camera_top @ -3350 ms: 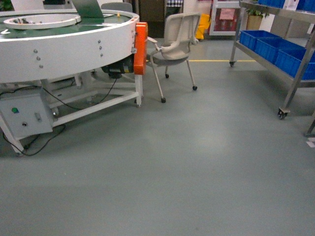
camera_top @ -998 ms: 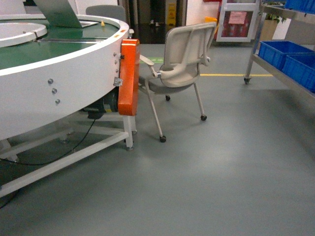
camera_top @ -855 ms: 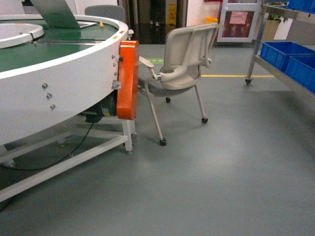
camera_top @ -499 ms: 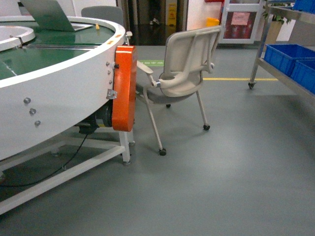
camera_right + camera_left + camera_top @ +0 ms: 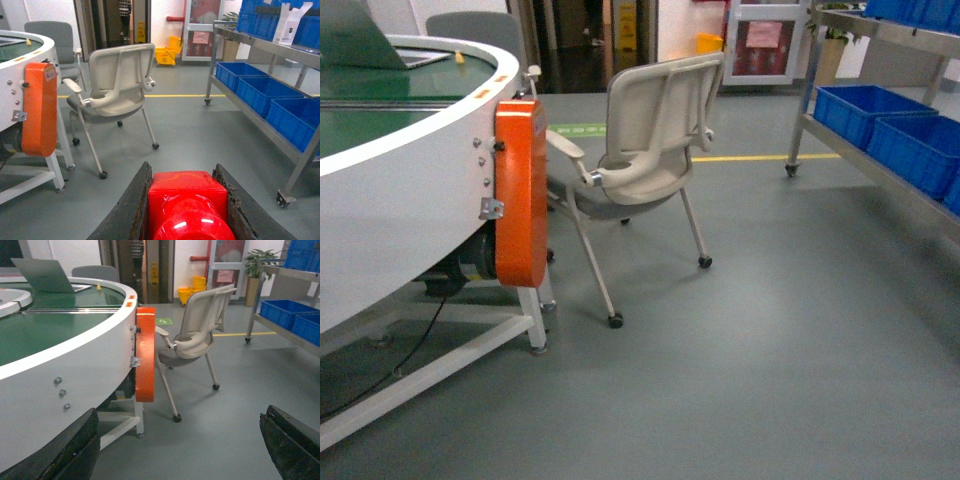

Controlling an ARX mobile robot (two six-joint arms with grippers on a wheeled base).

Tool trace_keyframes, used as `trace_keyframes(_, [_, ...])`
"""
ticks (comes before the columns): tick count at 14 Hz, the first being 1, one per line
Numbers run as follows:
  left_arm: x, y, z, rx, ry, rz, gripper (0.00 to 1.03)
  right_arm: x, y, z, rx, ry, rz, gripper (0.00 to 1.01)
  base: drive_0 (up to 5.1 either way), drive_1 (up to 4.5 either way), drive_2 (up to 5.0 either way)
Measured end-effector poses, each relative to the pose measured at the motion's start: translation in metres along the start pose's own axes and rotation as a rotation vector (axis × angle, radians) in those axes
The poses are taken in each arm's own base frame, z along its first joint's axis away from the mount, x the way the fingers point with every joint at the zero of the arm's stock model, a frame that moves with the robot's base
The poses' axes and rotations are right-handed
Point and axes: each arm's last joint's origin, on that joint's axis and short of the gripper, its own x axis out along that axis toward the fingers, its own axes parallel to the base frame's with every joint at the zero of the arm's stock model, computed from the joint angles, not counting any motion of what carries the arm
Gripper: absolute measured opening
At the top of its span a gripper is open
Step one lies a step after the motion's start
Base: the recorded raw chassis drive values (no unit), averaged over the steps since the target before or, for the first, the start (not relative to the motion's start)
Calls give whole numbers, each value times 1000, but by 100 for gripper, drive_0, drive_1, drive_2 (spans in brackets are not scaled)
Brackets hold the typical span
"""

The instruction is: Pick red block from blue box to shelf

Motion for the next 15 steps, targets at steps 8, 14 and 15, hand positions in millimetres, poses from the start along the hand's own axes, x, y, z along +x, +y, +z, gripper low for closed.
trace_keyframes(8, [0,0,0,0,0,0,98,0,0,0,0,1,0,28,-16,360,-393])
trace_keyframes(14, [0,0,0,0,0,0,98,0,0,0,0,2,0,28,-152,-152,-152])
trace_keyframes(15, [0,0,0,0,0,0,98,0,0,0,0,1,0,28,-152,-152,-152])
